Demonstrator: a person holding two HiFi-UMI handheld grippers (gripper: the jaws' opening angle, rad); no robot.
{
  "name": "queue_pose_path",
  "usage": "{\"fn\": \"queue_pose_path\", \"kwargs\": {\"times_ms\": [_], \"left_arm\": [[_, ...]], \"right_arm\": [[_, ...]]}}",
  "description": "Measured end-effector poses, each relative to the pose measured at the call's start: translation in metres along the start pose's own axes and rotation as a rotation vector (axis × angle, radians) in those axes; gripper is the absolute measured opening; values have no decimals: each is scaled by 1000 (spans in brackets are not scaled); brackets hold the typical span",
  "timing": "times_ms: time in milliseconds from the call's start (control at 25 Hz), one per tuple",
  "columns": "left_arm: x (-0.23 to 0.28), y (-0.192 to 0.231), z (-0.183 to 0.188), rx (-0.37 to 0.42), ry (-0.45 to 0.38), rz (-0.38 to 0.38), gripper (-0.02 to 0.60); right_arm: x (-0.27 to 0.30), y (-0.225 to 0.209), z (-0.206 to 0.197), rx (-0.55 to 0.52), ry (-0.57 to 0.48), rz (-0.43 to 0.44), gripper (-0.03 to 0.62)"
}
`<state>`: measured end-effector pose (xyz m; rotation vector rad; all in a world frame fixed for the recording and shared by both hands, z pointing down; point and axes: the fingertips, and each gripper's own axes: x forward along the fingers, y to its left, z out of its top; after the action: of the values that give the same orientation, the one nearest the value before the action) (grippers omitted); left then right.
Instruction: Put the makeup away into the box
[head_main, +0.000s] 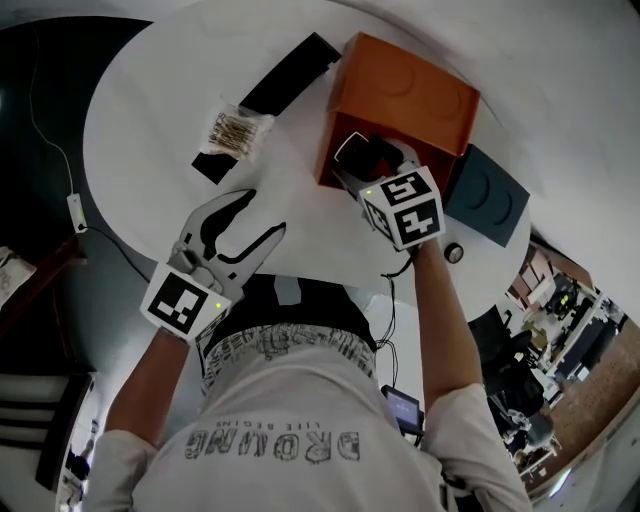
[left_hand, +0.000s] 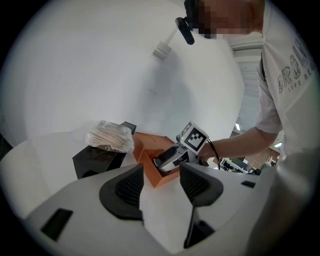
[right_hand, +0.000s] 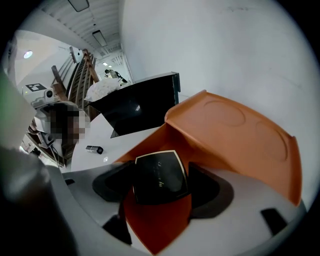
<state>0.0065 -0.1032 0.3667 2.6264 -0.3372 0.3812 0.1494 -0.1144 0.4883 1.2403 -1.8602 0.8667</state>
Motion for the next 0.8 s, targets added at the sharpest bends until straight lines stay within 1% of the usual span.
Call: {"fn": "queue_pose_path", "kwargs": {"times_ms": [280,480,680,800], "left_arm": [[-5,5,-7,-19,-3,19,241],[-9,11,-10,-35,-11,38,241],[-11,15,-17,-50,9,54,241],[-12,17,-19,-53,5,60,241]], "right_arm": [[14,0,-3,-40,66,11,359],[20,-1,-3,-68,85,9,359],[24,0,-5,-99,94,2,359],[25,1,-5,-123,104,-5,360]]}}
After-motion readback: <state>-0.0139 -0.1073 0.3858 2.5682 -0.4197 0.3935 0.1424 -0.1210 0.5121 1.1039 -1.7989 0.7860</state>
